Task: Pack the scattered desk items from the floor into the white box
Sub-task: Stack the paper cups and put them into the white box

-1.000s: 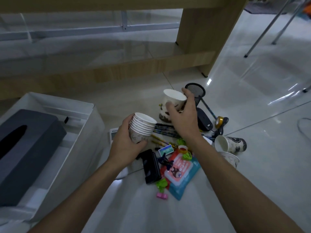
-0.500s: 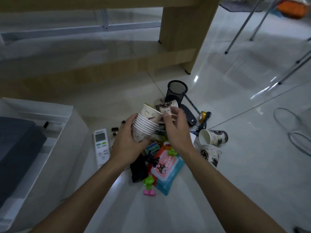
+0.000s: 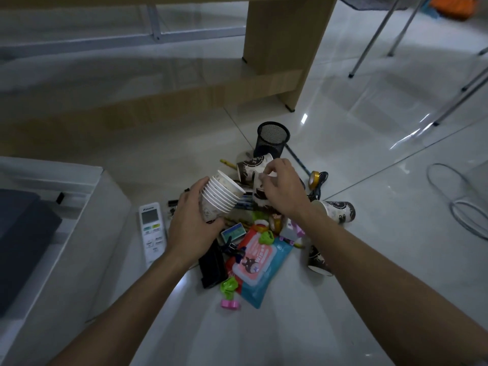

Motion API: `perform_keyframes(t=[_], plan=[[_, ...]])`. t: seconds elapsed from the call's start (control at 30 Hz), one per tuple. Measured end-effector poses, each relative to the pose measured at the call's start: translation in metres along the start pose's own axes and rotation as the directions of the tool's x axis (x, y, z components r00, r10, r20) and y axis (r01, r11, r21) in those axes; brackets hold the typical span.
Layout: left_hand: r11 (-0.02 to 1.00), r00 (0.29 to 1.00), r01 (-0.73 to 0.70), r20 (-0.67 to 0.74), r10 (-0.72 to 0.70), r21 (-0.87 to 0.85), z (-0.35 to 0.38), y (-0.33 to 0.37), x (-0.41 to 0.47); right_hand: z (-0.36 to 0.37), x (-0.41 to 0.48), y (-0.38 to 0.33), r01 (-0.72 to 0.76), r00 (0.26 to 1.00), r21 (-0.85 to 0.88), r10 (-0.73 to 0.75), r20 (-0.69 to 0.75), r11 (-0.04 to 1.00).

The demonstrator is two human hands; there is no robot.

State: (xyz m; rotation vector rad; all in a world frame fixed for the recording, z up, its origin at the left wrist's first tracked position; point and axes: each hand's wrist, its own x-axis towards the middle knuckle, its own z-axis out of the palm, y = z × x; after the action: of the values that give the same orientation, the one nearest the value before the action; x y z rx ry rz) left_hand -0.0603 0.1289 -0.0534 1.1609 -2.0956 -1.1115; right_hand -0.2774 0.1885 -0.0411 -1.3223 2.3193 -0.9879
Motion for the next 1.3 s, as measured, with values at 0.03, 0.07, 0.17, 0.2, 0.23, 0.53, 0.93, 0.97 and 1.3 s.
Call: perform_keyframes(t=[0.03, 0.07, 0.17, 0.2, 0.23, 0.53, 0.93, 0.97, 1.3], plan=[[1.0, 1.0, 0.004, -0.005, -0.004, 0.016, 0.0, -0.001, 0.0, -0.001, -0.003, -0.005, -0.013, 1.0, 0.084, 0.014, -0.019, 0.996], [0.999, 1.0, 0.005, -0.01, -0.005, 0.036, -0.001, -0.002, -0.001, -0.003, -0.007, -0.011, -0.032, 0.998, 0.181, 0.042, -0.053, 0.983], [0.998, 1.0, 0.006, -0.004, -0.006, 0.059, -0.001, -0.002, -0.002, -0.009, -0.014, -0.033, -0.064, 0.965, 0.467, 0.174, -0.197, 0.882], [0.998, 1.0, 0.001, 0.003, -0.001, 0.066, -0.001, -0.001, -0.003, -0.011, -0.015, -0.041, -0.07, 0.948, 0.531, 0.222, -0.227, 0.844], [0.997, 1.0, -0.006, 0.008, 0.005, 0.071, 0.0, 0.0, -0.003, -0.011, -0.017, -0.048, -0.073, 0.941, 0.579, 0.249, -0.23, 0.812], [0.998, 1.0, -0.018, -0.016, 0.018, 0.054, -0.002, 0.002, 0.0, -0.004, -0.038, -0.054, -0.174, 0.981, 0.677, 0.182, 0.059, 0.715], [0.994, 0.997, -0.078, 0.035, 0.076, 0.072, 0.009, 0.008, 0.013, -0.003, -0.013, -0.033, -0.251, 0.965, 0.548, 0.252, 0.075, 0.798], [0.995, 0.997, -0.075, 0.033, 0.073, 0.069, 0.009, 0.007, 0.015, -0.001, -0.006, -0.027, -0.251, 0.951, 0.494, 0.307, -0.035, 0.832], [0.995, 0.998, -0.038, 0.059, 0.033, 0.089, 0.011, -0.006, 0.021, 0.028, 0.033, 0.006, -0.378, 0.916, 0.321, 0.4, -0.003, 0.868]])
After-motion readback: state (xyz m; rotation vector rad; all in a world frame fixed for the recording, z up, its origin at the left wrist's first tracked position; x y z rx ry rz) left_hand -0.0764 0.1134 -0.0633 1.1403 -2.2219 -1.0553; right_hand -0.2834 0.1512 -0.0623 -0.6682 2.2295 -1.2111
